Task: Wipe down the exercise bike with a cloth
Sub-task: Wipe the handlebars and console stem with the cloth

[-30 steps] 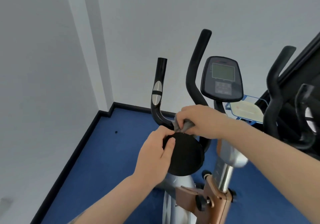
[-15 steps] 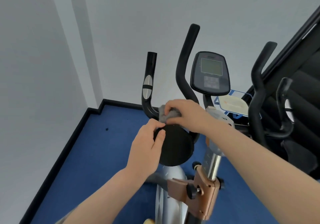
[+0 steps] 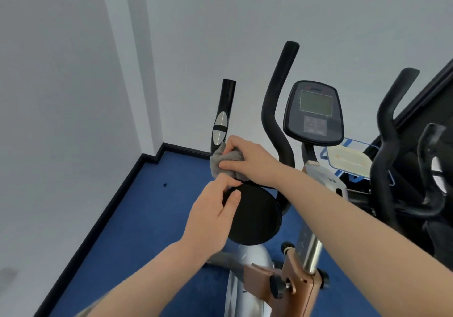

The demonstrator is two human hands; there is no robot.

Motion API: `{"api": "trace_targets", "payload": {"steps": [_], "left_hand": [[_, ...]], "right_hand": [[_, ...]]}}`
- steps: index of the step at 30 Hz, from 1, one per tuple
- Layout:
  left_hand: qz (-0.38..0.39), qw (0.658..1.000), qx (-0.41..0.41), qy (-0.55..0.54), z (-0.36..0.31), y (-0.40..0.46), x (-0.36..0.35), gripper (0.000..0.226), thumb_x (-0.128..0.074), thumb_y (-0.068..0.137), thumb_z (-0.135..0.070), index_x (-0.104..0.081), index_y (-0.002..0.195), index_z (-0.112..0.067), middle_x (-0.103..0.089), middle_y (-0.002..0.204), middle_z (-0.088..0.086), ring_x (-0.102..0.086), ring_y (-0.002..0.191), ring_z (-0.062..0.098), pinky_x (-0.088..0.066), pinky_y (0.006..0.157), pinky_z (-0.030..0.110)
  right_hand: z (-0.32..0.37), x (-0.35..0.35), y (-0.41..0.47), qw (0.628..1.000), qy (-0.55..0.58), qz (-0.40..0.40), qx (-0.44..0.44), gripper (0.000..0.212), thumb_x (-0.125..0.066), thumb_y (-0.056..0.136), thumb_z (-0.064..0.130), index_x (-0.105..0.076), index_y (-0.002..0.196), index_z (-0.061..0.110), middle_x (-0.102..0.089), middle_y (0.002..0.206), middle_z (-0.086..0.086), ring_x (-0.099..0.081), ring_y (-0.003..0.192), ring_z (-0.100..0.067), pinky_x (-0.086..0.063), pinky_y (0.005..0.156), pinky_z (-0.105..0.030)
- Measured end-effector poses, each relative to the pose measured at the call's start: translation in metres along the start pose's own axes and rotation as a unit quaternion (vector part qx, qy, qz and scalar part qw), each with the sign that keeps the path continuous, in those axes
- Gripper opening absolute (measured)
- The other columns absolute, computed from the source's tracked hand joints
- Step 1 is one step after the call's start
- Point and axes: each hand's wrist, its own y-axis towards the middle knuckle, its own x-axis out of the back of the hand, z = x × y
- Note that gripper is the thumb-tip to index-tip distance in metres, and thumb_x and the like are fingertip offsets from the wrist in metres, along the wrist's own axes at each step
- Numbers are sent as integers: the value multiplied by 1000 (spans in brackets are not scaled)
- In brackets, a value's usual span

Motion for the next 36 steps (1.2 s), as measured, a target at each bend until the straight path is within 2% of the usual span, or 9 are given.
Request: {"api": "trace_targets", "payload": {"steps": [6, 12, 15, 18, 20, 23, 27, 31, 36], "left_hand": [[-28, 1000, -7, -5, 0, 1, -5, 12, -44, 94, -33, -56, 97, -31, -59, 88, -12, -57, 87, 10, -46, 75, 31], [-31, 999, -10, -17, -2, 1, -6, 13, -46, 95, -28, -58, 99, -30, -61, 90, -14, -59, 91, 11, -48, 79, 33], [-32, 999, 1, -9, 0, 0, -6, 13, -46, 95, -31, -58, 100, -31, -60, 90, -13, -58, 89, 9, -48, 79, 34], [-49, 999, 3, -19, -1, 0, -8, 13, -46, 94, -32, -58, 99, -33, -60, 89, -13, -58, 89, 10, -47, 78, 32], [-53, 998, -1, -25, -1, 1, -9, 14, -47, 94, -30, -59, 100, -30, -61, 90, -12, -59, 90, 12, -47, 79, 34], [-41, 999, -10, -29, 1, 1, -7, 13, -48, 94, -28, -59, 100, -26, -61, 90, -10, -59, 88, 14, -48, 79, 39], [-22, 999, -21, -22, 2, 2, -3, 11, -48, 94, -30, -58, 98, -32, -61, 89, -13, -59, 89, 13, -45, 77, 29], [-15, 999, -30, -17, 3, 4, -2, 11, -45, 92, -39, -55, 97, -38, -62, 90, -14, -60, 90, 12, -47, 78, 29], [-16, 1000, -10, -25, 1, 3, -4, 13, -48, 92, -31, -58, 100, -29, -64, 91, -10, -60, 91, 14, -49, 81, 39]], "right_hand": [[-3, 1, 6, 998, -9, 41, 38, 18, -66, 88, 30, -48, 86, 25, -61, 84, 4, -54, 73, -8, -45, 63, -24], [-7, -2, 44, 978, 62, -198, -8, 12, -55, 97, 27, -45, 96, 20, -60, 95, 1, -58, 83, -8, -47, 72, -30], [-19, 1, 40, 995, 36, -93, 1, 17, -54, 97, 30, -39, 89, 27, -58, 82, 6, -55, 69, 5, -45, 63, -18], [-21, -3, 34, 999, 34, -6, 24, 22, -58, 94, 31, -39, 84, 31, -56, 76, 5, -49, 62, 3, -41, 58, -12], [-17, 0, 34, 998, 42, -11, 39, 20, -62, 92, 28, -43, 87, 24, -57, 81, 0, -50, 71, -7, -43, 66, -22], [-12, -3, 16, 996, 64, -44, 53, 16, -65, 90, 24, -50, 89, 21, -61, 87, 1, -56, 79, -11, -45, 71, -24], [-24, 26, -20, 989, -119, 27, 79, 12, -71, 83, 29, -59, 86, 28, -57, 87, 9, -56, 84, -10, -48, 78, -35], [-25, 44, -29, 970, -231, 56, 53, 17, -70, 83, 34, -53, 81, 31, -50, 83, 12, -50, 78, -3, -41, 69, -29], [-9, 11, -24, 993, -102, -10, 53, 11, -69, 86, 26, -60, 89, 21, -57, 91, 3, -55, 87, -14, -46, 81, -39]]}}
